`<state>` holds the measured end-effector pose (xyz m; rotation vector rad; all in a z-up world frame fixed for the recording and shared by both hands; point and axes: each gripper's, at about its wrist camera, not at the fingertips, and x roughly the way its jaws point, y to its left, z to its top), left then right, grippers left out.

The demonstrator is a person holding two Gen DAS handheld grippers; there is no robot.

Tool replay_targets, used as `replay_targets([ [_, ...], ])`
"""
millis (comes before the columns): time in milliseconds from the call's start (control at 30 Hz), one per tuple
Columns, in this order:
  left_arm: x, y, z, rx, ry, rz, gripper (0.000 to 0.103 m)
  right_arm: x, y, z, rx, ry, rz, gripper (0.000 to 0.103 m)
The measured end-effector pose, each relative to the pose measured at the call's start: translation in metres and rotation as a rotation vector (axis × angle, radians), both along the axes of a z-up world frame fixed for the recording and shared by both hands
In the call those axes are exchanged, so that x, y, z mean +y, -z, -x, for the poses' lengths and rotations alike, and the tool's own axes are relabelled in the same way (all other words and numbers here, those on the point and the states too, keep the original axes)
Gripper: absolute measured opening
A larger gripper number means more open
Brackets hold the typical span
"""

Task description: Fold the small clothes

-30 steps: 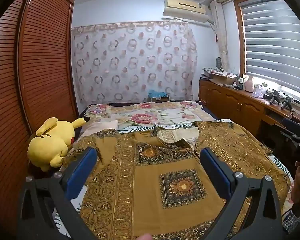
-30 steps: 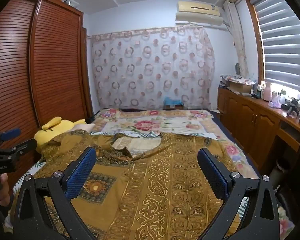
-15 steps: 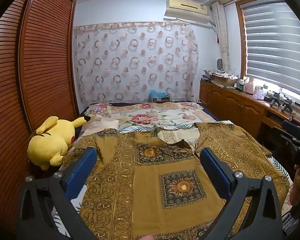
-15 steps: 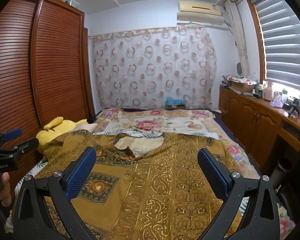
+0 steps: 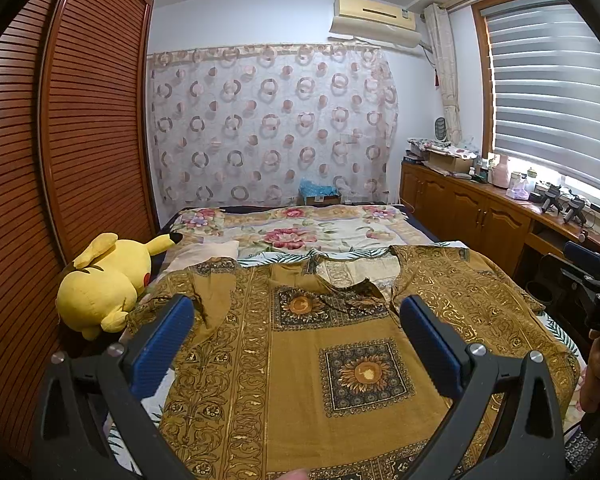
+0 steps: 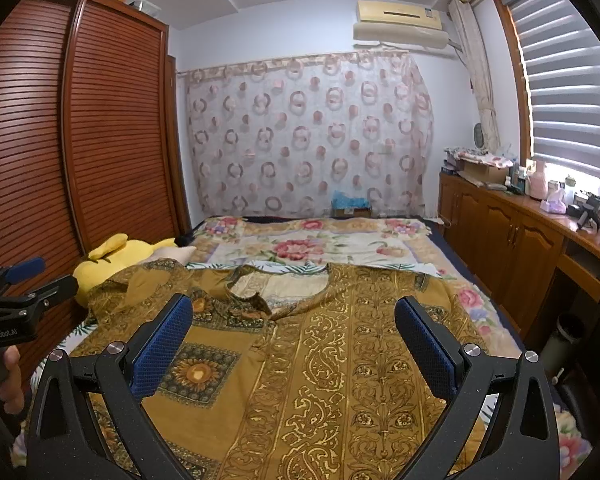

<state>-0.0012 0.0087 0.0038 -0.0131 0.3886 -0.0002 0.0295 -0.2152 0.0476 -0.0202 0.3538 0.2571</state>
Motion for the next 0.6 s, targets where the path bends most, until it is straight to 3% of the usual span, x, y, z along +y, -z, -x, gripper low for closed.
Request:
replay_targets([
  [600,0.0011,-0.0048,0.0002,-0.004,-0.005,-0.002,0.103,-0.0004,0.0002,0.0001,0.003,-0.002,-0.005,0.103],
])
